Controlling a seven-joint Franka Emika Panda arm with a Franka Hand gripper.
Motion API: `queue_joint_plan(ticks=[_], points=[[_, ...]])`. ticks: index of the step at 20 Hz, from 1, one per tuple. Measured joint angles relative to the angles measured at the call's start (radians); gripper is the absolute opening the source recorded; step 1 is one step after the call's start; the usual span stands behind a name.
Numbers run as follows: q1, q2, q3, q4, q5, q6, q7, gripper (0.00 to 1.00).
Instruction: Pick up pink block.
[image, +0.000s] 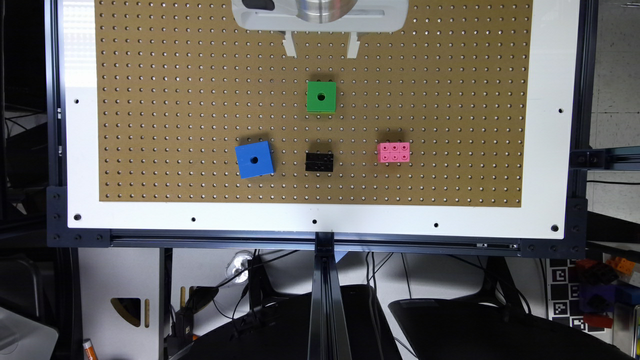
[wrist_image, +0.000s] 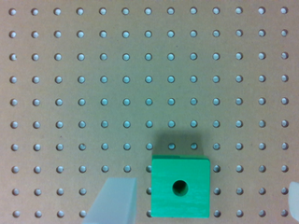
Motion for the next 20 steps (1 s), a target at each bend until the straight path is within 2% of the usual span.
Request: queue_joint_plan(ticks=[3,4,5,8,10,11,15,18,20], points=[[0.001,0.000,0.001,-0.001,0.0000,0.000,0.000,1.00],[0.002,0.000,0.005,-0.001,0.0006,0.000,0.003,1.00],[0.004,0.000,0.012,0.002,0.0018,0.000,0.009,1.00],[0.011,0.009,0.050,0.025,0.0073,0.000,0.047,1.00],[0.014,0.037,0.077,0.061,0.0079,0.001,0.075,1.00],[0.014,0.062,0.092,0.088,0.0080,0.001,0.090,1.00],[0.014,0.187,0.138,0.213,0.0079,0.001,0.135,1.00],[0.014,0.266,0.159,0.291,0.0078,0.001,0.154,1.00],[0.014,0.299,0.175,0.329,0.0078,0.000,0.169,1.00]])
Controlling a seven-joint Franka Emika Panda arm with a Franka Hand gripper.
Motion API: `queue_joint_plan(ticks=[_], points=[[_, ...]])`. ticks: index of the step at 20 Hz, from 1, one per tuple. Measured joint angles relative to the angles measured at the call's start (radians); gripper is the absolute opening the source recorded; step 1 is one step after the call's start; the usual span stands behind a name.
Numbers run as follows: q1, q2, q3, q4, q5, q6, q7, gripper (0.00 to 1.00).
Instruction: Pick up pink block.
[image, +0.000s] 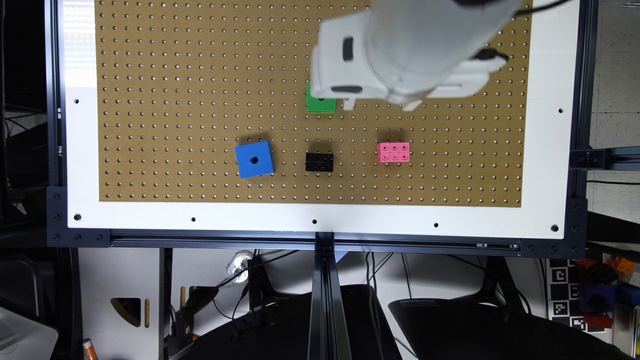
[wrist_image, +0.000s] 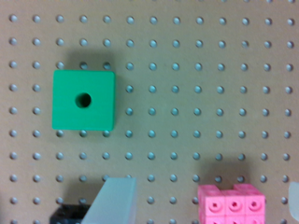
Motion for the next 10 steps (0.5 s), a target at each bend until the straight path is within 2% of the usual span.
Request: queue_joint_plan(ticks=[3,4,10], points=[[0.000,0.037,0.035,0.046,-0.0029,-0.001,0.036,1.00],[0.000,0.042,0.040,0.052,-0.0035,-0.001,0.041,1.00],[-0.001,0.044,0.043,0.055,-0.0035,-0.001,0.042,1.00]])
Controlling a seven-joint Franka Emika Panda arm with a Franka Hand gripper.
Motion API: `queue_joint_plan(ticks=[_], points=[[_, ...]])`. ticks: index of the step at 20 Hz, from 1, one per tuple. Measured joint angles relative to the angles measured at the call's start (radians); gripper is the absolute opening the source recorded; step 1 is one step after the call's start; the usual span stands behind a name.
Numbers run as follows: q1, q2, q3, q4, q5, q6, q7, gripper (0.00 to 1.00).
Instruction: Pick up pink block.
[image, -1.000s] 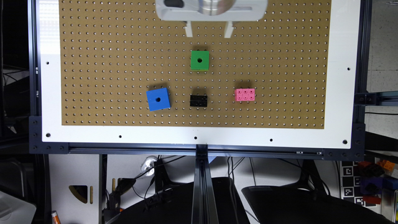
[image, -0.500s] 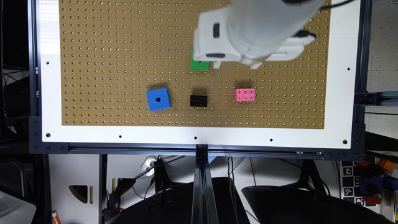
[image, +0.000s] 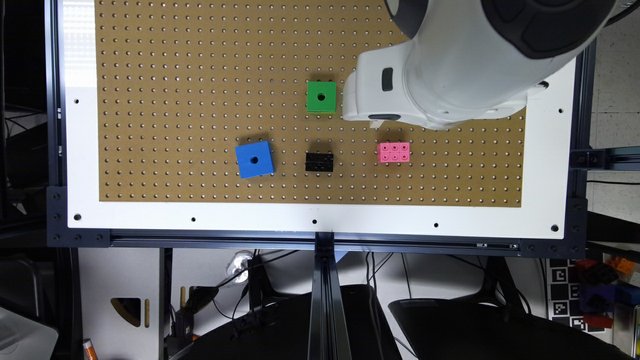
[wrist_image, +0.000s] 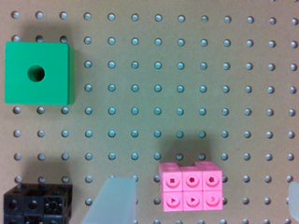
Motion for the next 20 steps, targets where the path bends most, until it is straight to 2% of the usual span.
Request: queue_joint_plan(ticks=[11,13,16,20], points=[[0.000,0.011,0.005,0.002,0.0000,0.002,0.002,1.00],[0.000,0.043,0.005,0.002,-0.0017,0.025,0.002,1.00],[0.000,0.102,0.005,0.003,-0.0090,0.080,0.002,1.00],[0.000,0.117,0.005,0.005,-0.0097,0.092,0.003,1.00]])
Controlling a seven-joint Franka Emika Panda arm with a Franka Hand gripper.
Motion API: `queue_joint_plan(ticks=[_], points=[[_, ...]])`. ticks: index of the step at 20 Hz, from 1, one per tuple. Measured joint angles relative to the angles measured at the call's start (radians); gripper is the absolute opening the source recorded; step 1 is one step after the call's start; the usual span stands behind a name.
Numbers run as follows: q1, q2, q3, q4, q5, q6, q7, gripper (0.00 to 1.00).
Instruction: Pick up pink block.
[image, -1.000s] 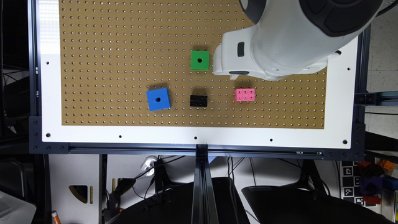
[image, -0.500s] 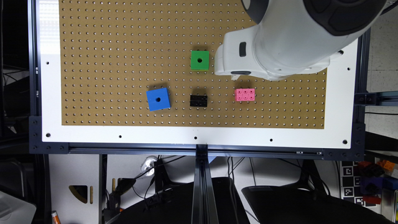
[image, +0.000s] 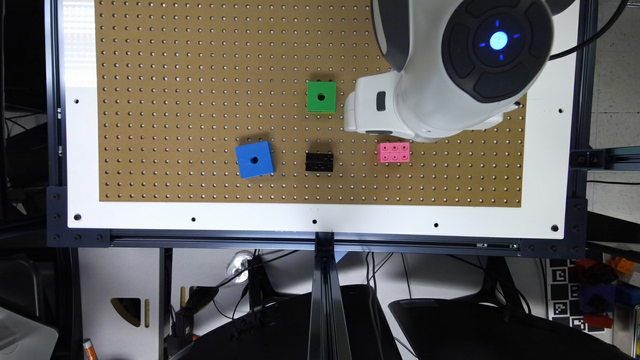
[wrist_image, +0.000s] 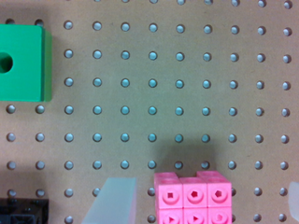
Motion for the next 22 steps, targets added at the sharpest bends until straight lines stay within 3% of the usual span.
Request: queue_joint_plan(ticks=[2,5,7,13,22], points=[[0.000,0.023,0.000,-0.001,-0.0015,0.012,0.000,1.00],[0.000,0.098,-0.003,0.001,-0.0112,0.083,0.000,1.00],[0.000,0.122,-0.005,0.005,-0.0141,0.107,0.000,1.00],[0.002,0.129,-0.002,0.038,-0.0141,0.104,0.001,1.00],[0.003,0.147,-0.002,0.056,-0.0143,0.106,0.001,1.00]])
